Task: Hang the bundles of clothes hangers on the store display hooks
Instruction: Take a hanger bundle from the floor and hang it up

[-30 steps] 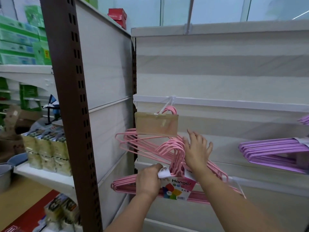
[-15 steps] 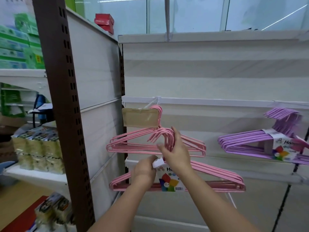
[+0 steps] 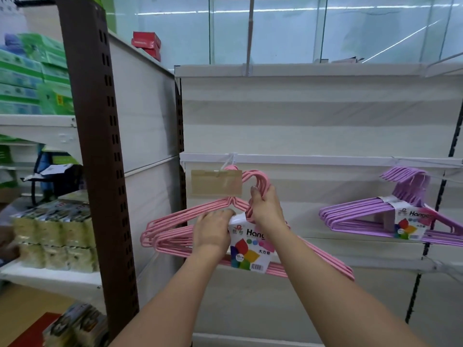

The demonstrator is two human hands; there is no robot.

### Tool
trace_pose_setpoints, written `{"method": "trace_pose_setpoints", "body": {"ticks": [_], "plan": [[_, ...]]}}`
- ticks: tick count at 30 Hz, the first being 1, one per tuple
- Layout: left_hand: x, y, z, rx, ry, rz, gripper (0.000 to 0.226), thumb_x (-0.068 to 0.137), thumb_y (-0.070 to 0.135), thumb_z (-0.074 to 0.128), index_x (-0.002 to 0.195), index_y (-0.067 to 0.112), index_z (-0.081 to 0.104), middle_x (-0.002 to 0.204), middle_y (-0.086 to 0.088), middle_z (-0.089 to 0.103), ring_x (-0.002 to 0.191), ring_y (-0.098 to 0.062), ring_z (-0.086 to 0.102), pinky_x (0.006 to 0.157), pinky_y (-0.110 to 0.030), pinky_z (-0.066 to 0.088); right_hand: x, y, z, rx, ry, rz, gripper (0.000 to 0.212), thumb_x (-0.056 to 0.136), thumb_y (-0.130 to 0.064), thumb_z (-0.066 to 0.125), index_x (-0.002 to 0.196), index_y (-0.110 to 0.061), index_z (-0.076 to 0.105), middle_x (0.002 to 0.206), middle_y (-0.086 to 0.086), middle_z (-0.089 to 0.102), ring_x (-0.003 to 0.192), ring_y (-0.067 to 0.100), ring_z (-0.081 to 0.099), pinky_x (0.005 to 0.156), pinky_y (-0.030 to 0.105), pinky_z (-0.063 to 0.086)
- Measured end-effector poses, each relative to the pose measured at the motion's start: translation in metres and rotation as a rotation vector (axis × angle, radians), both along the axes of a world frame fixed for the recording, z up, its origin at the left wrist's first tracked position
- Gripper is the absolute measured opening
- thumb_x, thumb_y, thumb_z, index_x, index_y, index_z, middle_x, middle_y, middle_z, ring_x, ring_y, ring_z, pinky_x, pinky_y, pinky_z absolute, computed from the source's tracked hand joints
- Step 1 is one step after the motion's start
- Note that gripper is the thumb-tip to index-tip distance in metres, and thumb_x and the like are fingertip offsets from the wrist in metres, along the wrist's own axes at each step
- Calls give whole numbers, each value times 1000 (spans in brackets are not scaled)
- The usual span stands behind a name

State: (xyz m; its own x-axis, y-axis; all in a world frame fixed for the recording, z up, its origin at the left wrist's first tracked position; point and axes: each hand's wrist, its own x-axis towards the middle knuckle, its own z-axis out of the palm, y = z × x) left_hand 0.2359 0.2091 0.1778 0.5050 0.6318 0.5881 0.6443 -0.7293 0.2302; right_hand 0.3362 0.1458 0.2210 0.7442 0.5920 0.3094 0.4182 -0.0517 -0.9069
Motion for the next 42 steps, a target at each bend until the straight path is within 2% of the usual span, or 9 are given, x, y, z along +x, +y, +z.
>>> {"method": "trace_pose_setpoints", "body": {"ticks": [9,14,19,23,25,28,32,38,42], "plan": [[-12,27,14,46,-87,-20,40,89,8,51,123,29,57,112,3,66,102,-19,60,80,-30,44,-7,30,12,72,-101,35,27,98,-48,39,111,-24,41,93,1,60,76,20,58,72,43,52],[-15,39,-7,-68,-126,-36,43,89,3,51,124,28,60,116,4,66,103,-18,61,81,-33,51,-8,44,-8,54,-36,228,93,59,-95,26,104,-16,48,78,0,55,63,17,51,58,34,44],[-11,55,-20,-232,-160,-92,38,86,3,55,118,22,65,112,1,62,101,-18,58,81,-33,50,-7,44,-11,-30,-26,347,64,80,-81,21,80,-19,39,66,-2,48,55,10,47,62,28,42],[-9,69,-26,-228,-226,-118,49,85,3,59,130,20,56,126,2,53,116,-15,48,95,-28,44,6,36,-25,-23,-21,441,87,62,-96,28,101,-21,51,106,2,57,93,13,56,87,33,45],[-10,77,-27,-245,-235,-132,57,82,6,62,136,21,50,130,2,50,122,-16,42,105,-32,39,6,33,-34,-51,-120,364,81,74,-89,19,122,-31,49,118,-10,54,108,9,51,93,33,42],[-10,81,-27,-331,-288,-221,58,79,15,59,135,22,47,132,1,50,125,-18,42,108,-42,38,0,32,-39,-76,-366,146,37,91,-64,10,81,-44,40,76,-20,42,70,-2,41,61,19,31],[-1,74,-21,-462,-371,-324,37,91,36,50,127,27,51,128,3,53,122,-19,46,105,-47,40,9,45,-33,-143,-409,16,37,103,-34,25,68,-34,34,68,-10,37,67,14,41,51,22,23],[16,75,-4,-226,166,-132,63,93,65,20,145,32,31,154,4,31,145,-19,19,119,-52,5,20,58,-31,-106,-293,-13,68,75,-59,23,117,-18,56,111,4,58,98,24,56,73,30,42],[15,89,2,-212,212,-135,58,91,69,26,139,39,37,148,2,40,141,-24,29,115,-52,19,27,58,-54,-210,-480,-62,89,73,-75,3,121,-22,55,117,1,58,109,21,52,85,35,46]]}}
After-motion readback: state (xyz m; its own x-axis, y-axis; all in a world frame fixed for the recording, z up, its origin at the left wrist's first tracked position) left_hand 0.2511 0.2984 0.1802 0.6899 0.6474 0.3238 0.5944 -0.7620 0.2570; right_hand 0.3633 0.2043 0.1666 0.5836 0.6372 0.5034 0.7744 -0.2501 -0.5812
